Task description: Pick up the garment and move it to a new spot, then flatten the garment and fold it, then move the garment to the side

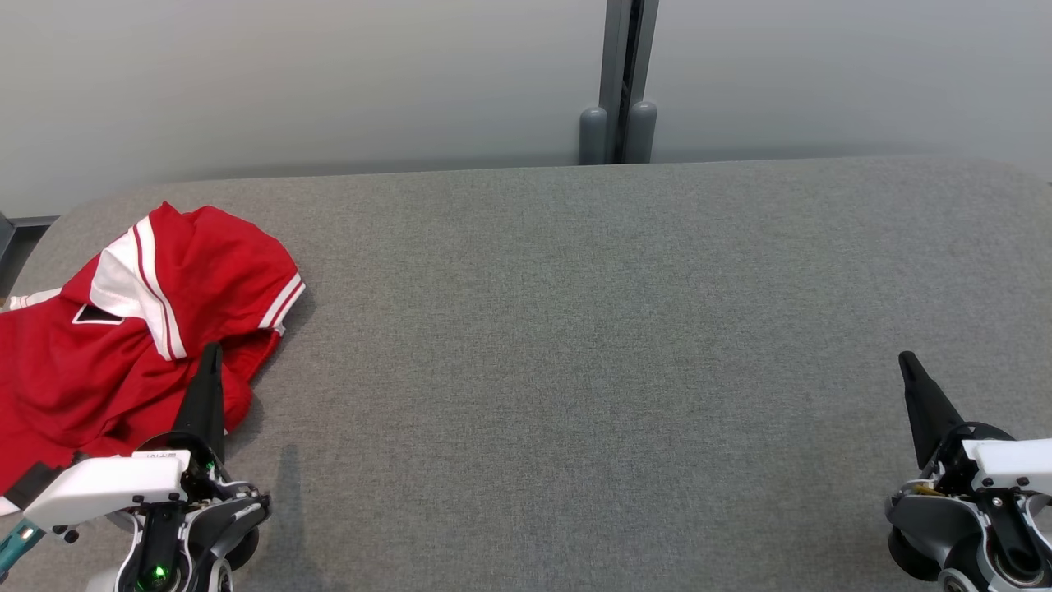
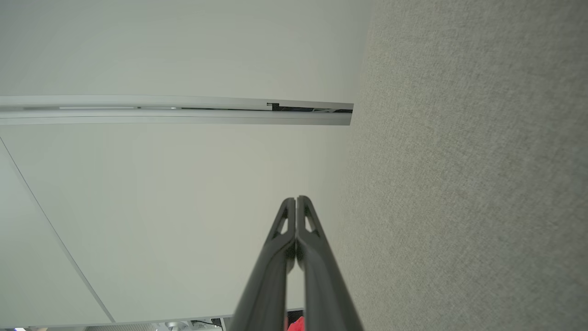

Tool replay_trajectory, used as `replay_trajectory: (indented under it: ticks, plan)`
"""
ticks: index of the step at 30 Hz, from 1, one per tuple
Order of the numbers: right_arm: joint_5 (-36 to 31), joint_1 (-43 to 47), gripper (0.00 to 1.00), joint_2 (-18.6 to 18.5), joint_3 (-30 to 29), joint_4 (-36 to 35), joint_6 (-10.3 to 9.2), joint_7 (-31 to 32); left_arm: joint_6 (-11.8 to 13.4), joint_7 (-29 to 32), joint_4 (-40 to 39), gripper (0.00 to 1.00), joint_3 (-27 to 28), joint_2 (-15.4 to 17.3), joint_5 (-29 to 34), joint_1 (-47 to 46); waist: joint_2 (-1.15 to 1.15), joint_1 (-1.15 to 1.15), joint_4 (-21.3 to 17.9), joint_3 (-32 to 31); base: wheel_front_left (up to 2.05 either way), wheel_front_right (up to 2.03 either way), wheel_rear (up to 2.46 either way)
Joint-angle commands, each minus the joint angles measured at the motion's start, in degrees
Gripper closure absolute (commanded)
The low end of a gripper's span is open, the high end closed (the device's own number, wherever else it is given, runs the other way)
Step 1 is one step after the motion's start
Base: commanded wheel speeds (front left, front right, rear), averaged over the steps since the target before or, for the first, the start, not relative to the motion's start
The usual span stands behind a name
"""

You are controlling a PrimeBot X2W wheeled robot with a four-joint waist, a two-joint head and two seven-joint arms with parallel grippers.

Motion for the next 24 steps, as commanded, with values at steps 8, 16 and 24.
replay_trajectory:
  ticks: [8, 16, 24]
  plan:
    - [-0.1, 1.1, 0.0, 1.1, 0.6, 1.1, -0.05, 0.0, 0.0, 0.0, 1.2, 0.0, -0.2, -0.5, 0.0, 1.2, 0.0, 0.0, 0.0, 0.0, 0.0, 0.0, 0.0]
    - [-3.7, 2.7, 0.0, 3.1, -0.6, 0.6, -0.06, 0.0, -0.5, -1.7, 1.4, 0.0, -1.9, -0.4, 0.8, 2.2, 0.1, 0.0, 0.0, 0.0, 0.0, 0.0, 0.0]
    - [-13.0, 3.9, 0.0, 5.0, -2.2, -0.6, -0.05, -0.1, -1.1, -4.1, 1.7, 0.0, -4.2, 0.2, 4.4, 2.6, 0.0, 0.0, 0.1, 0.1, 0.0, 0.0, 0.0]
